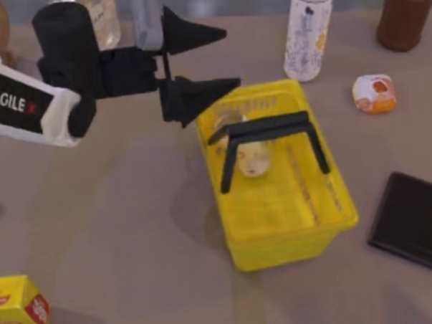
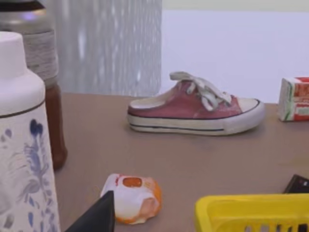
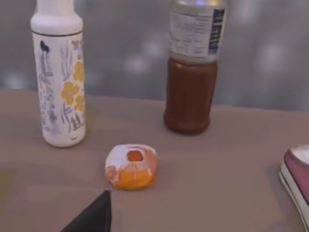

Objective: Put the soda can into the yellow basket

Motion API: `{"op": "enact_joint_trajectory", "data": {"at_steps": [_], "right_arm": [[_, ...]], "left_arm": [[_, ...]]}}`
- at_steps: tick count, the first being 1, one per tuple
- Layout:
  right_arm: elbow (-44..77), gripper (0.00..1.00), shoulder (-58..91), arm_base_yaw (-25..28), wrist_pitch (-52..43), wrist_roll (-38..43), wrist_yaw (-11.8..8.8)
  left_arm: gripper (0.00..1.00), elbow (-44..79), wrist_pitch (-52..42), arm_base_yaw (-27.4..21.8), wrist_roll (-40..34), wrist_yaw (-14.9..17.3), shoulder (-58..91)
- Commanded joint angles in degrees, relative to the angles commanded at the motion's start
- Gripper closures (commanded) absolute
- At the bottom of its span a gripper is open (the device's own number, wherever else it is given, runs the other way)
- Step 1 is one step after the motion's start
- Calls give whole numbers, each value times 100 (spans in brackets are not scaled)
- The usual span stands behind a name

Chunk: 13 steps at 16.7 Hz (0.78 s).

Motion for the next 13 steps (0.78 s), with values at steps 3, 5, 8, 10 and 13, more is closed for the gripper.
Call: {"op": "enact_joint_trajectory", "data": {"at_steps": [3, 5, 8, 10, 13], "right_arm": [[1075, 0, 1075, 373, -802, -559, -27], [2051, 0, 2049, 669, -1490, -1032, -30], [3788, 0, 3789, 1157, -2691, -1848, -12], [5055, 0, 5065, 1502, -3564, -2438, 9], [6952, 0, 6977, 2010, -4859, -3315, 43]], "left_arm": [[0, -384, -424, 235, -221, -642, -1077], [0, -760, -804, 425, -385, -1185, -2057], [0, -1543, -1528, 722, -606, -2125, -3803], [0, -2230, -2115, 915, -709, -2827, -5089], [0, -3415, -3062, 1175, -761, -3910, -7083]]}}
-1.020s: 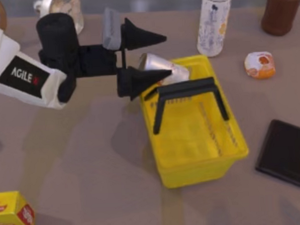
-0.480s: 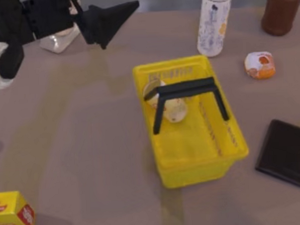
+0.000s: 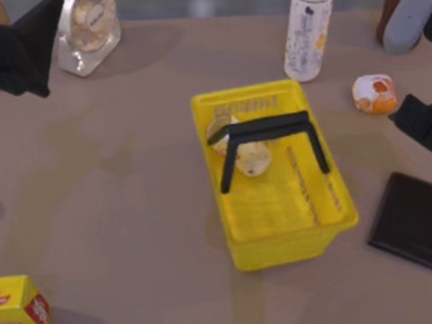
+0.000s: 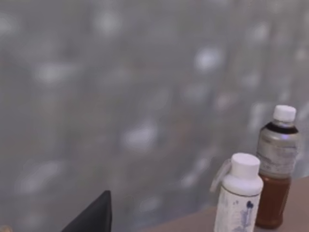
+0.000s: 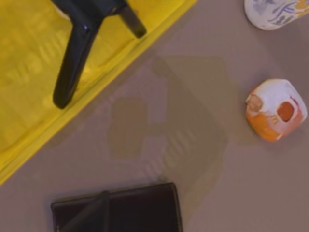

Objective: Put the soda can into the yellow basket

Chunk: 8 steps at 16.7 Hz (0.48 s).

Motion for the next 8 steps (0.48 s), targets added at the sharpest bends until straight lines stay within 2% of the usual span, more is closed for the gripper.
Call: {"op": "enact_joint_trajectory", "data": {"at_steps": [4, 8], "right_arm": [[2423, 0, 2428, 649, -1606, -1095, 30], [4303, 0, 4306, 1175, -2832, -1944, 30]], "left_arm": [[0, -1576, -1149, 262, 138, -1319, -2528], [0, -2820, -1944, 414, 414, -2314, -4443]]}}
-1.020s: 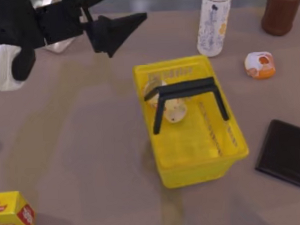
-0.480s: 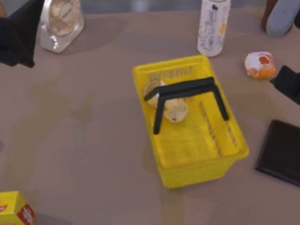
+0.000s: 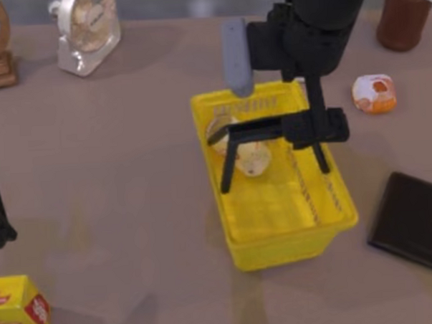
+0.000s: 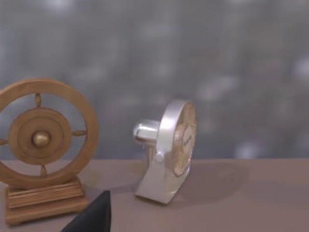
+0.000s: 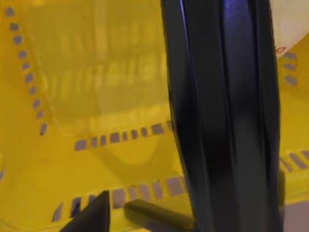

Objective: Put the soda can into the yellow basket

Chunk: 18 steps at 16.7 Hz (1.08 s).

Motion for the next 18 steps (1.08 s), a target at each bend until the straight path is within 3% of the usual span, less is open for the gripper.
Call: {"op": "enact_joint_trajectory", "data": {"at_steps": [5, 18], "right_arm": [[1099, 0, 1099, 347, -759, -538, -13], [466, 0, 1013, 364, -242, -556, -15]], "left_arm": [[0, -806, -451, 75, 251, -648, -1079], [0, -841, -470, 78, 263, -677, -1117]]}}
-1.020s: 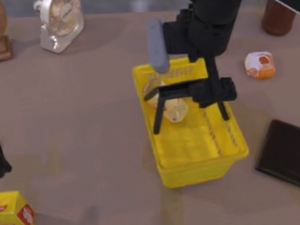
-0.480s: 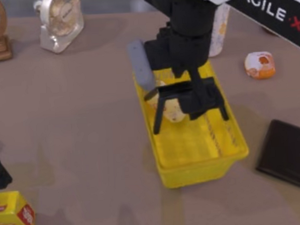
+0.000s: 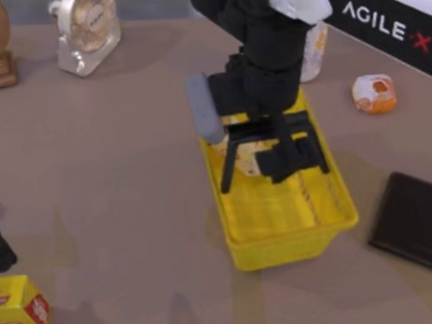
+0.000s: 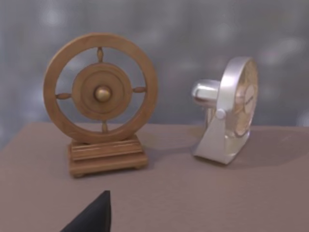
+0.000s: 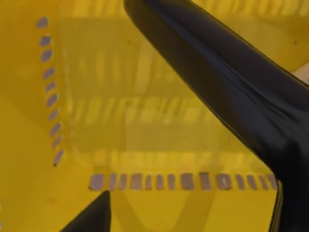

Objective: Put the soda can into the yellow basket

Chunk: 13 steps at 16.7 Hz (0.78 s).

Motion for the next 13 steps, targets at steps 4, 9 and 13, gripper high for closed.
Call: {"op": "enact_joint_trajectory", "data": {"at_steps": [4, 9, 13], "right_arm": [[0, 8, 0, 0, 0, 0, 0], [0, 45, 0, 0, 0, 0, 0], [0, 75, 0, 0, 0, 0, 0]], "left_arm": [[0, 0, 0, 0, 0, 0, 0], [0, 0, 0, 0, 0, 0, 0], [0, 0, 0, 0, 0, 0, 0]]}}
